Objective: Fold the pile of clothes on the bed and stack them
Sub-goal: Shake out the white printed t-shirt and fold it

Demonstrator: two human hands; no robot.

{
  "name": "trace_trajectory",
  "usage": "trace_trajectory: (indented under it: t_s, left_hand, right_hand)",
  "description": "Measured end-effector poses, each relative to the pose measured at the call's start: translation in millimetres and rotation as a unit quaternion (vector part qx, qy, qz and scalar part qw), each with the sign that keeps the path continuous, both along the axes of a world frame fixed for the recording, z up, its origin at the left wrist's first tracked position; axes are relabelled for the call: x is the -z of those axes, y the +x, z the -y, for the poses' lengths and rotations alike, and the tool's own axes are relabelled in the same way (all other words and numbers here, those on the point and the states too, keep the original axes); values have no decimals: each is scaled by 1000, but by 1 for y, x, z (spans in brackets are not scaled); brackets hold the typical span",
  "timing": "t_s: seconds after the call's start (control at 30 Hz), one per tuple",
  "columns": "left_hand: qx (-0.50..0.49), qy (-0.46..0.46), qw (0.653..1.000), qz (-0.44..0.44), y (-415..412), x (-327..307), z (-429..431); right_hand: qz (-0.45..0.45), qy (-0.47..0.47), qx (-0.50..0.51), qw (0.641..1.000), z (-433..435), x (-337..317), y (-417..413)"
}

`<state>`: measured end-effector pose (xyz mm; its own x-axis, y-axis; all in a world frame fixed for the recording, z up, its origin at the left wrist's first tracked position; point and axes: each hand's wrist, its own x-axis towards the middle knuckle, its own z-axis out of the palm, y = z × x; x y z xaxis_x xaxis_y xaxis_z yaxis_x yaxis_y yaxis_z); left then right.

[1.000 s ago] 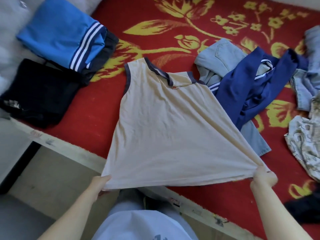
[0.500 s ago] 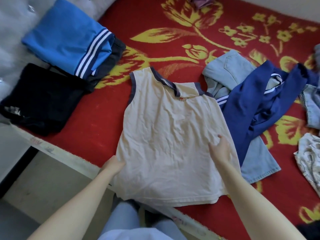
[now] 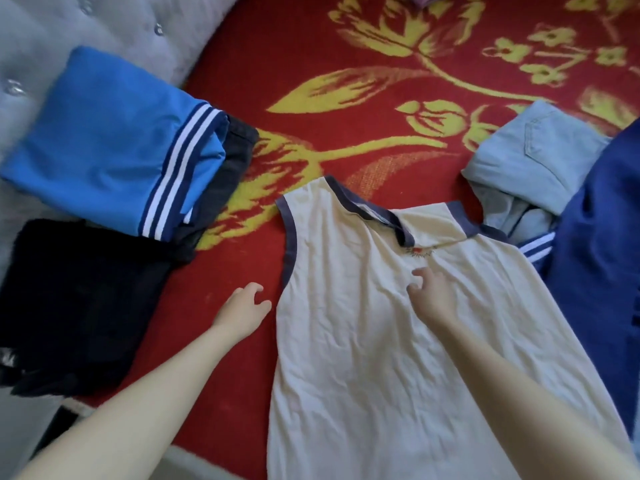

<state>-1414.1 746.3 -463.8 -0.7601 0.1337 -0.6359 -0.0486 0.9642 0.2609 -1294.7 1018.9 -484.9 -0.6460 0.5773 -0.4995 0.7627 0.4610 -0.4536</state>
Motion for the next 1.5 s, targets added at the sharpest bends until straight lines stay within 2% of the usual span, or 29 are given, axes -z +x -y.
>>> trace_trajectory:
  t_s: [0.17,0.3,0.47,0.57,0.63,0.7,0.77,0.83,1.0,1.07,1.13,1.2,1.27,1.33,1.43,1.47,1.5]
  left_hand:
    - [49,-7,999,-24,-54,22,-23]
    - [92,21,993,-71,-95,47,-55]
    - [105,28,982,-154,-130,62,-89]
    - [90,0,986,-139,-150,67,-98]
    - [65,7,992,-106,-163,69,-102]
    - [-14,93,993,-66,-172,71,-107]
    - [-117,188,974,-49,-174,69,-113]
    - [-132,230,962,-60,-172,58,-117]
    - [0,343,933,-107,-147,-2,-96]
    - [79,381,917,-91,-120,-28,-74]
    - [203,389,896,-71,-86,-41,-50]
    - [350,349,867,-64,-52,-35,-29]
    - [508,273,812,-96,-22,-15,-15]
    - [613,192,757,-121,4,10,-12]
    - [688,103,704,-142,30,38,-12]
    - [691,86,703,-142,32,42,-13]
    - [676,73,718,-150,33,45,-16]
  right_hand:
    - [67,117,-148,980,-14,17,-26]
    - [-16,284,-242,928,-37,40,-42]
    - [-43,371,-249,894,-62,56,-57]
    - [-73,394,-245,883,-71,60,-68]
    - [-105,381,-231,889,-75,57,-74]
    - [-138,354,-231,896,-83,54,-76]
    - [-170,330,-224,901,-94,44,-77]
    - [-201,320,-223,898,-109,27,-77]
    - [-262,262,-198,907,-143,-28,-58]
    - [-268,270,-245,892,-149,-41,-35]
    - [-254,296,-294,872,-151,-47,-6]
    - [-225,308,-347,856,-155,-45,26]
    - [-162,312,-408,843,-152,-36,51]
    - [-90,318,-460,824,-147,-23,72]
    - [-28,315,-518,795,-138,-5,89]
    - [-18,307,-529,791,-136,-3,87]
    - [-15,303,-530,792,-133,-4,83]
